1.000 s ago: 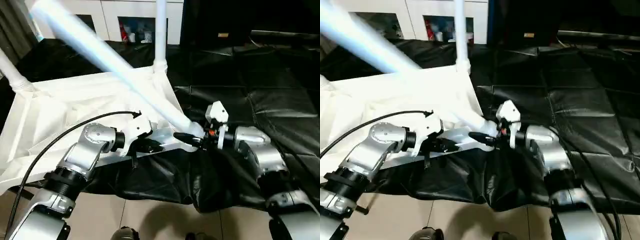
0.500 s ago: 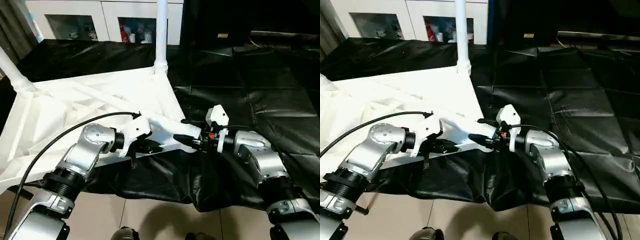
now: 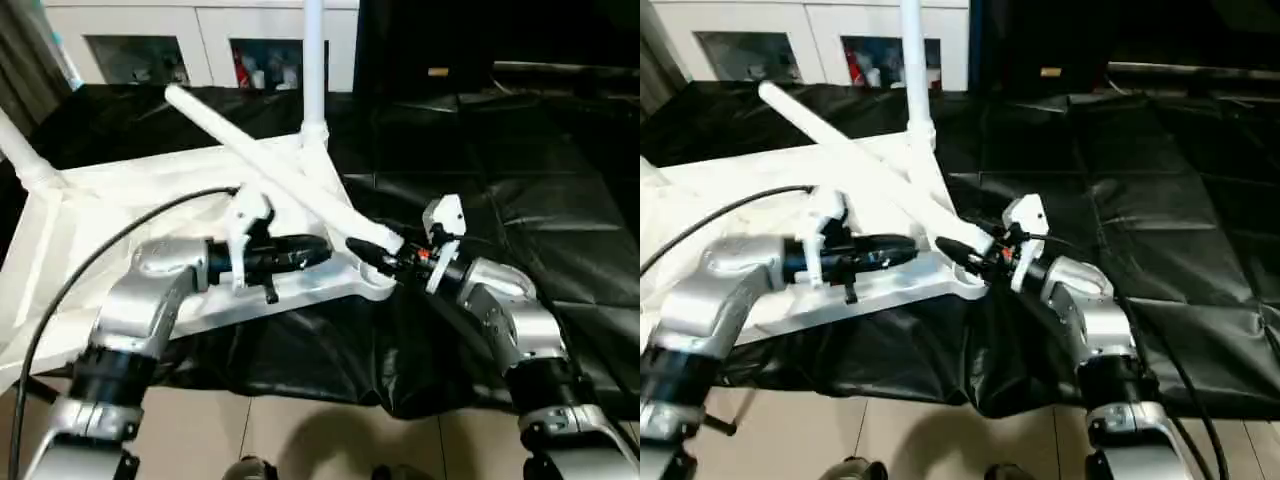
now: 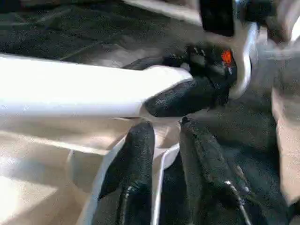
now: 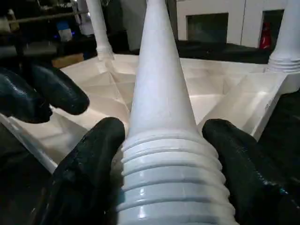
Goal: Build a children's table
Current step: Insert table leg to table base
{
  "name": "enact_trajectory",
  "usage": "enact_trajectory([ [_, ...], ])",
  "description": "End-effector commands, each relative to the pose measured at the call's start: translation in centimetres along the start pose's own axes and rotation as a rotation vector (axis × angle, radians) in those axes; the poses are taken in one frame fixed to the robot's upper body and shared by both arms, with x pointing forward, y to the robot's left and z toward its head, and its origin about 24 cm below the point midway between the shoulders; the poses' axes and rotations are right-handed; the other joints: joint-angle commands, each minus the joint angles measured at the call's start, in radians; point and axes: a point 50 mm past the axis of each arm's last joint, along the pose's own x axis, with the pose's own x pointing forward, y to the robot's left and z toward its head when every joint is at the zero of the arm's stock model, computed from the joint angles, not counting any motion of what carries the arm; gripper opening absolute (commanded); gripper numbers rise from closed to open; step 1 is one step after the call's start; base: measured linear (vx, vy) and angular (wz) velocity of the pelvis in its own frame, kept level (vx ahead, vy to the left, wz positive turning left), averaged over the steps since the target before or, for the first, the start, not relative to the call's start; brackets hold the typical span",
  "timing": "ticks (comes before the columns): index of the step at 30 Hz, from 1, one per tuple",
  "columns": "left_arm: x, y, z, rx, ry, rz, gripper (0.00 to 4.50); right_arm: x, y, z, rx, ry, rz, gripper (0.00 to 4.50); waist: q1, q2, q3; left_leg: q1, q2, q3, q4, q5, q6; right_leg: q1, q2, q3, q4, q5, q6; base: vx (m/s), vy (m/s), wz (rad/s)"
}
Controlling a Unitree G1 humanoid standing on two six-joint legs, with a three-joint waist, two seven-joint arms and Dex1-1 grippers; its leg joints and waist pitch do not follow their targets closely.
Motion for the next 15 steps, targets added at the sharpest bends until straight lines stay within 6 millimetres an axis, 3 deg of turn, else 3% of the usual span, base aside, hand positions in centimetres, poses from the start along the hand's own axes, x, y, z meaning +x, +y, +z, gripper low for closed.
enact_trajectory([
  [1, -0.4, 0.3, 0.7, -0.040, -0.058, 0.044, 1.47, 0.2, 0.1, 0.8, -0.003, -0.041, -0.001, 2.70, 0.002, 0.005, -0.096, 0.013, 0.021, -0.005, -0.057, -0.129, 0.073, 0.074, -0.055, 0.043, -0.069, -0.095, -0.255, 0.000, 0.000, 0.00],
  [4, -0.3, 1.3, 0.8, -0.186, -0.153, 0.185, 1.67, 0.4, 0.3, 1.1, 0.005, -0.064, -0.010, 2.70, 0.000, 0.007, -0.094, 0.013, 0.021, -0.006, -0.057, -0.144, 0.061, 0.075, -0.055, 0.042, -0.071, -0.115, -0.251, 0.000, 0.000, 0.00],
  [5, -0.1, 1.9, 0.8, -0.333, -0.237, 0.277, 1.82, 0.6, 0.5, 1.4, 0.009, -0.086, -0.017, 2.70, 0.000, 0.009, -0.095, 0.013, 0.019, -0.005, -0.054, -0.148, 0.060, 0.075, -0.053, 0.042, -0.074, -0.113, -0.253, 0.000, 0.000, 0.00],
  [14, 1.0, 1.8, 1.0, -0.510, -0.352, 0.310, 2.45, 0.9, 0.6, 2.3, 0.005, -0.131, -0.040, 2.70, 0.004, 0.008, -0.097, 0.010, 0.017, -0.012, -0.056, -0.132, 0.072, 0.079, -0.054, 0.039, -0.076, -0.101, -0.236, 0.000, 0.000, 0.00],
  [15, 1.2, 1.7, 1.2, -0.527, -0.373, 0.307, 2.72, 1.0, 0.6, 2.4, 0.005, -0.132, -0.039, 2.70, 0.003, 0.008, -0.097, 0.010, 0.018, -0.012, -0.056, -0.134, 0.076, 0.078, -0.055, 0.039, -0.077, -0.103, -0.237, 0.000, 0.000, 0.00],
])
